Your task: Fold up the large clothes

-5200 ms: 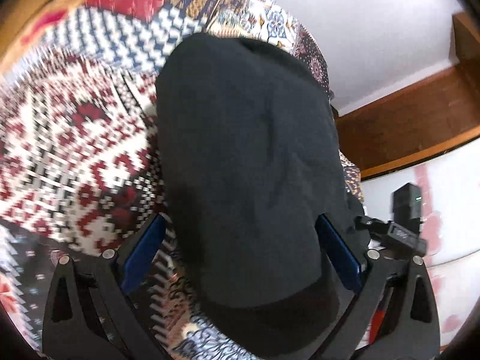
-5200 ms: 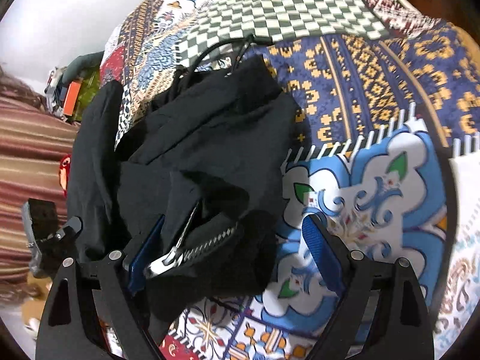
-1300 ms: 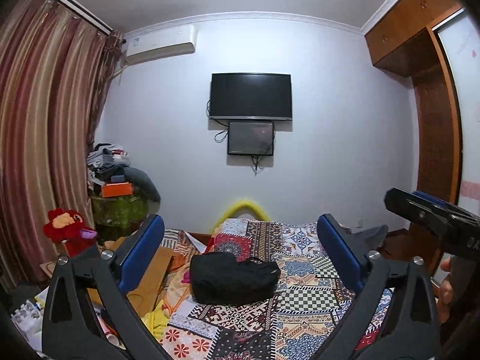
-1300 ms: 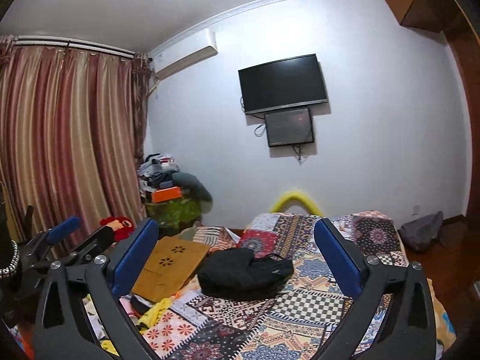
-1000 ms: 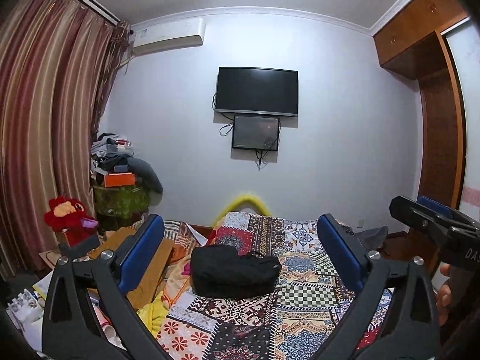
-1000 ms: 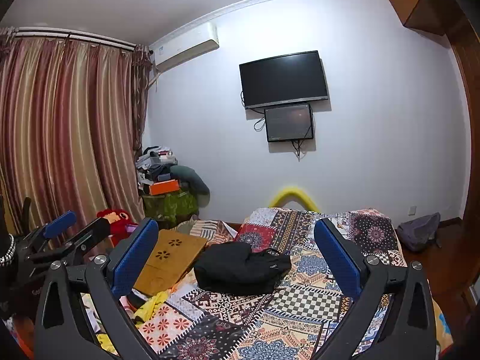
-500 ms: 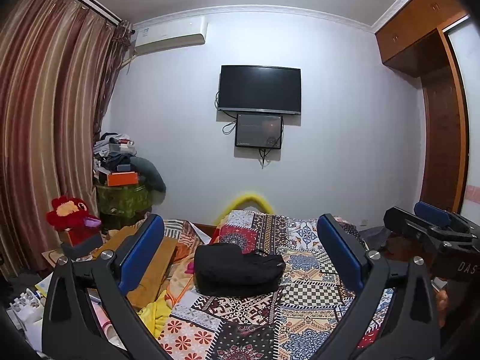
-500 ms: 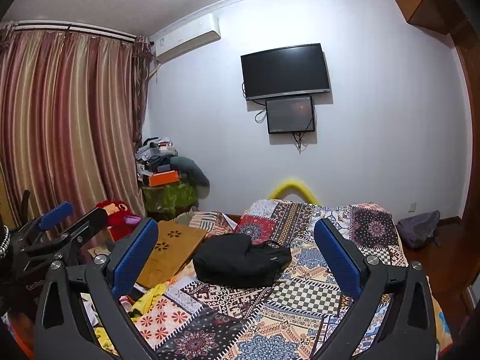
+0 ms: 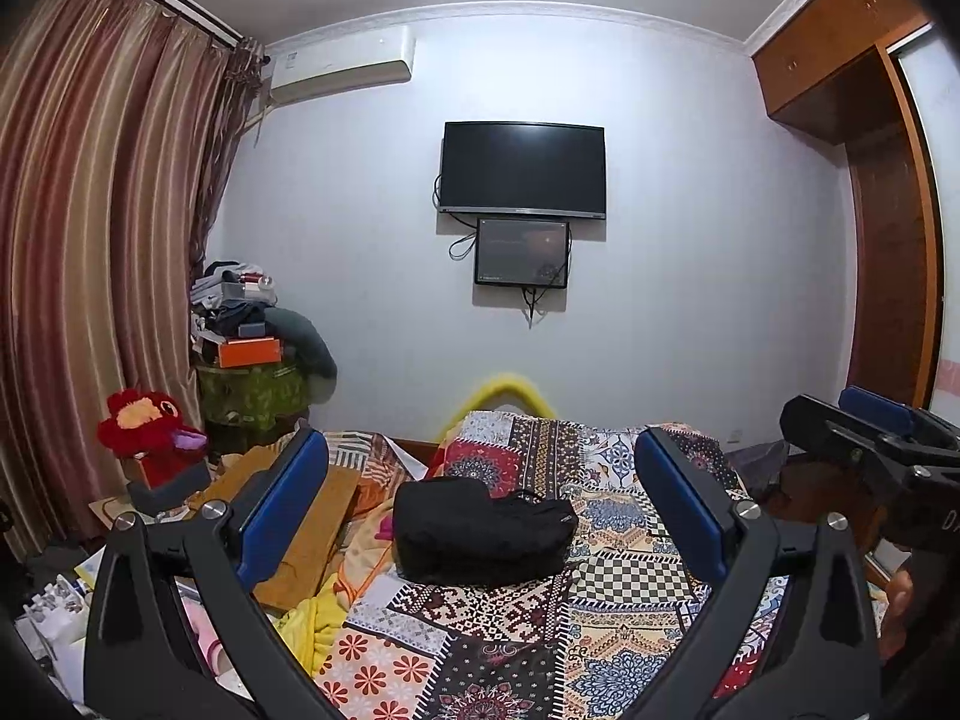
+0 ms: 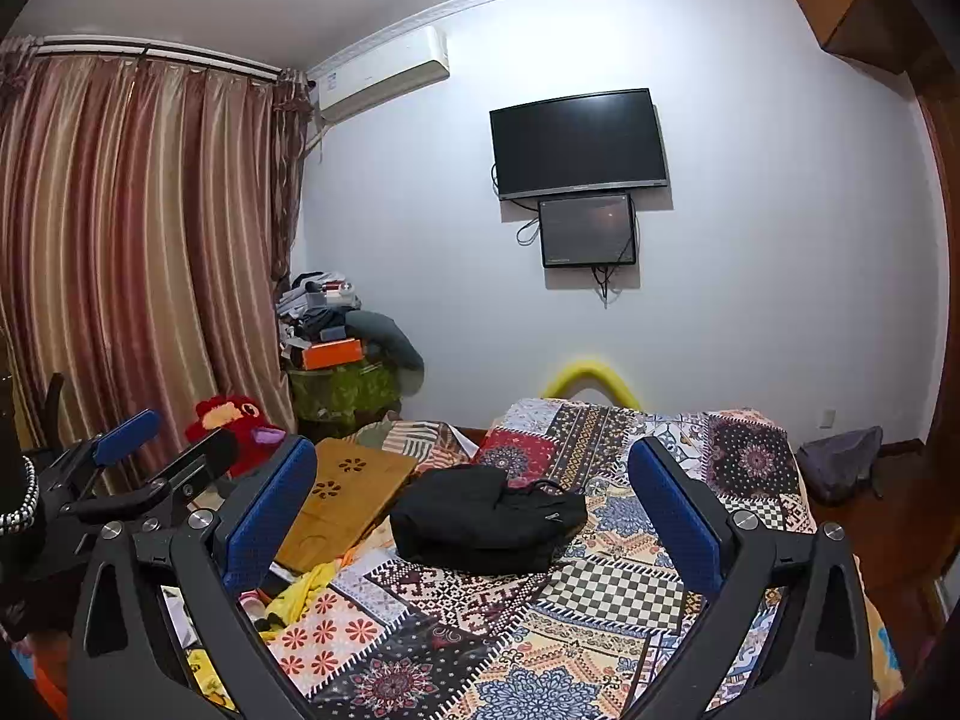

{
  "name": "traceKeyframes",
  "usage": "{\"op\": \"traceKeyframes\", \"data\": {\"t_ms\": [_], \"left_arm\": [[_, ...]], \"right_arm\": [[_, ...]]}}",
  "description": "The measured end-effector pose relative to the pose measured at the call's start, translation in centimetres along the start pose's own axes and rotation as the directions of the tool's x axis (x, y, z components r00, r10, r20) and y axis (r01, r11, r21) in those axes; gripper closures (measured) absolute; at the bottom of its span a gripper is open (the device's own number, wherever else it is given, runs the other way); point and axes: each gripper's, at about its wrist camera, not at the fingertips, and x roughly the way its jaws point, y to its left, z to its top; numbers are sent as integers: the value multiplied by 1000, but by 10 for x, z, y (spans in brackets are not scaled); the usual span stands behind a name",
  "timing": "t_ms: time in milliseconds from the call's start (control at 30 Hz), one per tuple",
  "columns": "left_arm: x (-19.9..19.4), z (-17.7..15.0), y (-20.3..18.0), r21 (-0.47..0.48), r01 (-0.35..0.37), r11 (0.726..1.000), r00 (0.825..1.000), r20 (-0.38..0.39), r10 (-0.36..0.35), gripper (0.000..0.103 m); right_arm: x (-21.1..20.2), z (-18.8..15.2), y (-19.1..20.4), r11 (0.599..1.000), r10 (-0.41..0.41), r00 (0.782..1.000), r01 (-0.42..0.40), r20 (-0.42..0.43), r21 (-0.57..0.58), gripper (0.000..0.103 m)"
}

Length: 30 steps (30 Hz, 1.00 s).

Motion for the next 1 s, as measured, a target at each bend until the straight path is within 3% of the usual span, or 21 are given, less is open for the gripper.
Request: {"op": "traceKeyframes", "data": {"t_ms": [300,1000], "left_arm": [[4,-3,5,-16,-8,1000,1000,-9,8,0],[9,-6,-8,10,70,998,997,-41,-69,0]], "right_arm": [[3,-1,4,1000,-8,1000,8,-11,-20,0],[5,-2,-6,1000,-25,999,25,-28,11,0]]}}
